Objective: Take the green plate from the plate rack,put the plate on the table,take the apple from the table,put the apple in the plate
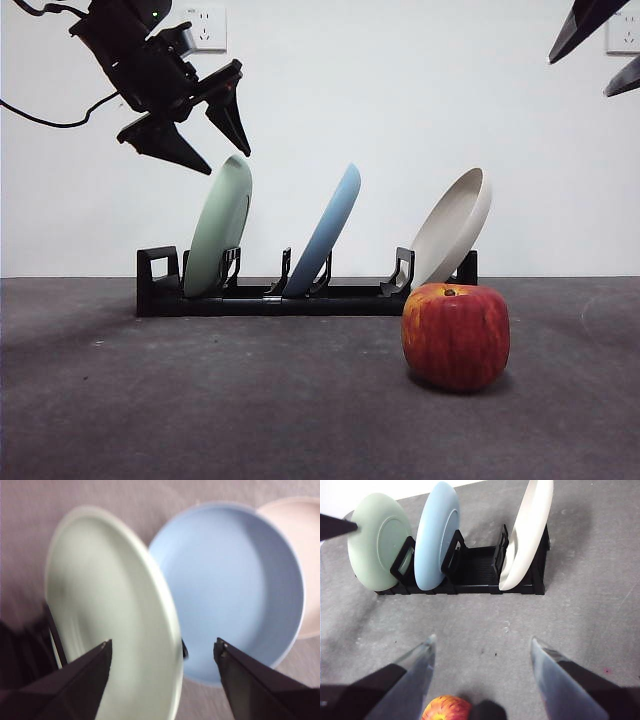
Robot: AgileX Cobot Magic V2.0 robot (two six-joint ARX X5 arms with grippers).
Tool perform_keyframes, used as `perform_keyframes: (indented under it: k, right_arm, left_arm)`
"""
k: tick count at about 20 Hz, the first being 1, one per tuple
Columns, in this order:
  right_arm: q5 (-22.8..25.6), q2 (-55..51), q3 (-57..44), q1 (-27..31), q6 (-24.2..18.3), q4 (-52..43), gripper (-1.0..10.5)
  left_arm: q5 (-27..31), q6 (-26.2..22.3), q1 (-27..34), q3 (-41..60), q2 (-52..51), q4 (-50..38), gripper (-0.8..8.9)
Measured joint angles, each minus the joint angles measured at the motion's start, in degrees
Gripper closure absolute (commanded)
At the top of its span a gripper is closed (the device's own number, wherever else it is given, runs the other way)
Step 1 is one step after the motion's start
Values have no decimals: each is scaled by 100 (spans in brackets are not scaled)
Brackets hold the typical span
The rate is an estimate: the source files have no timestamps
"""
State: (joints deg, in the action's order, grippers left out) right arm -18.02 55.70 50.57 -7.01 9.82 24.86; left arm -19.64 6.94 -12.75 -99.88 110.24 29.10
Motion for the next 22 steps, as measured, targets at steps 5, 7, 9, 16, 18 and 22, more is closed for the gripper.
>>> perform_keyframes:
  k: [5,7,9,16,18,22]
  right_arm:
    - [0,0,0,0,7,0,631]
    - [0,0,0,0,24,0,631]
    - [0,0,0,0,24,0,631]
    - [0,0,0,0,24,4,631]
    - [0,0,0,0,24,7,631]
    - [0,0,0,0,24,68,631]
  left_arm:
    - [-2,-142,-7,-2,0,229,626]
    - [0,-168,-7,-2,0,229,630]
    - [0,-184,-7,-2,0,232,676]
    - [-79,-184,-61,-9,0,297,822]
    - [-96,-184,-59,-9,0,267,822]
    - [-621,-181,-59,-11,-190,313,822]
